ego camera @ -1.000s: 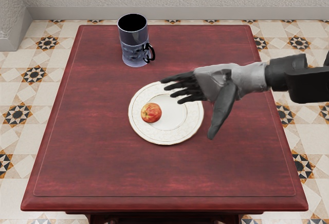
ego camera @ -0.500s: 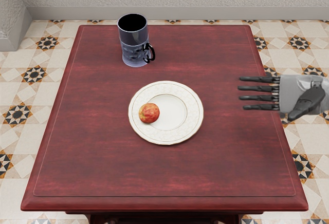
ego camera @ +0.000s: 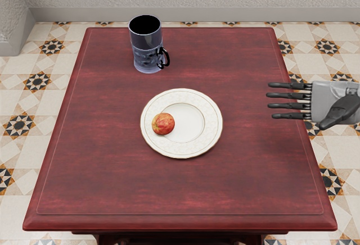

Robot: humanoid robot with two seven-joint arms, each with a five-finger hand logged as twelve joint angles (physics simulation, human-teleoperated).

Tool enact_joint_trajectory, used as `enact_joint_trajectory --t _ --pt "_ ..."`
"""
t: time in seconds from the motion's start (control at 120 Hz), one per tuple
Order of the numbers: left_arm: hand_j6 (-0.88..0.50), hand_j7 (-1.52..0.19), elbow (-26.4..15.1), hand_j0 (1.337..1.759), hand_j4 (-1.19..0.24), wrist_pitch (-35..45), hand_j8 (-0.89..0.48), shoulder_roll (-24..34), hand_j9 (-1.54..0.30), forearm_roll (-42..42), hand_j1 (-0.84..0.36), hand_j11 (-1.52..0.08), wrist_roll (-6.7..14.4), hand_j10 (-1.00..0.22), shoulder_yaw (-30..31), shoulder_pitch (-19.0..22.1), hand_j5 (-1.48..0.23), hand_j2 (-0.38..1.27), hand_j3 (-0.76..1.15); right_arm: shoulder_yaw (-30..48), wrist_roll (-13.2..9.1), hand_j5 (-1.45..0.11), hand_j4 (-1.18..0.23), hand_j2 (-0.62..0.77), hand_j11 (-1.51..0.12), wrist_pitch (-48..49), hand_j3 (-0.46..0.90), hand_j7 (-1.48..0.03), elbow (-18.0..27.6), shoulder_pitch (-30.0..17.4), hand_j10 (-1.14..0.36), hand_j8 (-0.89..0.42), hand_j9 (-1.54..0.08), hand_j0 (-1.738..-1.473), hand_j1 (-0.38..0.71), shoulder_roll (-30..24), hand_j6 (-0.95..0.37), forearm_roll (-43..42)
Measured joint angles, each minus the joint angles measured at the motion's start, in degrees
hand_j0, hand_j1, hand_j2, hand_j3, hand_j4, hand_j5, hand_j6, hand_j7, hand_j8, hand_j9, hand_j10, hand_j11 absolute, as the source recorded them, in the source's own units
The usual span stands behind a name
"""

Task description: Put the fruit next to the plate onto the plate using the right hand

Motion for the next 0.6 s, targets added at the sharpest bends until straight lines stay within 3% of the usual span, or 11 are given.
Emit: enact_joint_trajectory --t 0.6 --pt "0.0 0.0 0.0 1.658 0.0 0.0 0.0 0.0 0.0 0.0 0.35 0.0 0.0 0.0 0.0 0.0 0.0 0.0 0.0 0.0 0.0 0.0 0.0 0.0 0.0 0.0 0.0 0.0 0.0 0.0 0.0 0.0 0.0 -1.658 -0.35 0.0 0.01 0.0"
